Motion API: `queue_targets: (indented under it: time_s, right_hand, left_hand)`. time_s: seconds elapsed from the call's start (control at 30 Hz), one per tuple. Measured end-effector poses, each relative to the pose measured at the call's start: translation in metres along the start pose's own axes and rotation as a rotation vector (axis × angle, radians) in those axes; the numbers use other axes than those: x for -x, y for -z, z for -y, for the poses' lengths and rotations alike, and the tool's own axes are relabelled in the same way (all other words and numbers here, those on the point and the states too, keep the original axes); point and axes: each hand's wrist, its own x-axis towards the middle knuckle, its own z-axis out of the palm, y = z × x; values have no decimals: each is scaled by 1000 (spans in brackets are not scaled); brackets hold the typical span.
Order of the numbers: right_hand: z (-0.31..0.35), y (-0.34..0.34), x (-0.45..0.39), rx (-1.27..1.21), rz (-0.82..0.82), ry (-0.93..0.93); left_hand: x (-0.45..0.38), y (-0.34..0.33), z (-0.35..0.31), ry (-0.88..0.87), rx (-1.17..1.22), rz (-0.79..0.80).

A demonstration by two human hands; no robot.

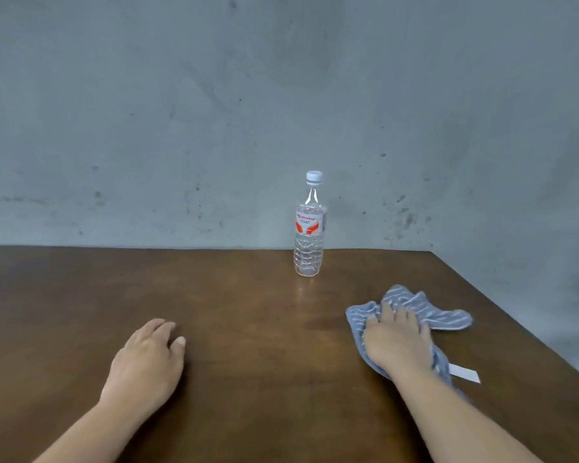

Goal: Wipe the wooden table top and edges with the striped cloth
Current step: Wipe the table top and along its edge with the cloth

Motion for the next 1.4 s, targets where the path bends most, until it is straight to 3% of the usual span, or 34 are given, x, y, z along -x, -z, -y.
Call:
queue_targets:
  time_s: [0.1,0.2,0.3,0.37,0.5,0.6,0.7,0.77,0.87,0.93,1.03,1.13,1.23,1.33,1.4]
  right_hand:
    - [96,-17,49,7,94,277]
    - [149,-26,94,-1,146,626]
    - [141,-19,104,-9,203,820]
    - [112,-12,88,18,205,829]
    - [16,15,28,135,153,609]
    - [-82,39,-14,123,143,272]
    - [-158,40,-45,96,28,-50]
    - [-163,33,-50,51,-24,-182]
    - [-112,27,-35,46,-54,-269]
    - [-54,19,-19,100,-25,-128]
    - [49,-12,27,216,-17,308]
    - [122,-30,92,117,13,684]
    - [130,-21,124,4,119,756]
    - [84,-13,103,51,90,787]
    - [38,-5,74,129,26,697]
  left_hand:
    - [7,-14,-2,-39,-123,27]
    - [10,-20,1,-46,-180,17]
    - [10,-21,2,-55,-180,9]
    - [10,-22,2,-56,-198,5]
    - [13,-22,-1,-48,-216,-8]
    - [13,-21,-3,-43,-210,-12]
    - [13,-21,-4,-38,-207,-17]
    - [13,-22,-5,-38,-207,-24]
    - [12,-23,-5,-38,-204,-25]
    - [12,-23,-5,-42,-206,-32]
    - [13,-22,-5,-46,-185,-37]
    - [12,-21,-4,-44,-172,-30]
    - [12,-19,-3,-46,-167,-15]
    - [11,-16,-1,-52,-165,5]
    - [9,-13,1,-69,-153,24]
